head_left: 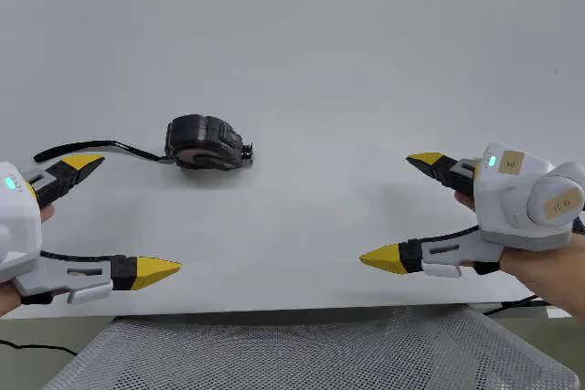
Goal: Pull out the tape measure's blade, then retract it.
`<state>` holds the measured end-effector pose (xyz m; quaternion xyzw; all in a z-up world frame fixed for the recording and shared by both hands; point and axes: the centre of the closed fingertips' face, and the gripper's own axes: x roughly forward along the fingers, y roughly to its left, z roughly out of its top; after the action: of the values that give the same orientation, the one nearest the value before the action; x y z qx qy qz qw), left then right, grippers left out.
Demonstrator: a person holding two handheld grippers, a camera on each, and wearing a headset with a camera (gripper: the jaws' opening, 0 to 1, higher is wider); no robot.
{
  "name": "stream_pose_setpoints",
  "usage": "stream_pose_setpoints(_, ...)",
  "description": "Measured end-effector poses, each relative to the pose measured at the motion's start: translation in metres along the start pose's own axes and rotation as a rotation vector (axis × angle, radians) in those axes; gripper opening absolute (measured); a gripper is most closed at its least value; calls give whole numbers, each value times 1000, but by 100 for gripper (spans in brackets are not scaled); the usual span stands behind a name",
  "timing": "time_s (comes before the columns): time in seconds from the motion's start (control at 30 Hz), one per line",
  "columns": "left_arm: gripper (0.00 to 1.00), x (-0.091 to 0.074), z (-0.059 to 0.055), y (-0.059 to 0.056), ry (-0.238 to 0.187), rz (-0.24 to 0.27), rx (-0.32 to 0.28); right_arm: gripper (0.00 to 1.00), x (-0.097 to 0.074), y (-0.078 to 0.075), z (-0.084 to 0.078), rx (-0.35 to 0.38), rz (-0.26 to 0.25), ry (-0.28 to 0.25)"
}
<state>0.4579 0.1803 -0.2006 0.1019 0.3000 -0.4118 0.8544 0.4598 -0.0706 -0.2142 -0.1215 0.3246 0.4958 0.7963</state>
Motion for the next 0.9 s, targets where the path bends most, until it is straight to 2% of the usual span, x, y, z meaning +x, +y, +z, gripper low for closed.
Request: stream_pose_setpoints(0.9,99,1,-4,2,13,-1,4,94,3,-6,-1,-16,-9,-7)
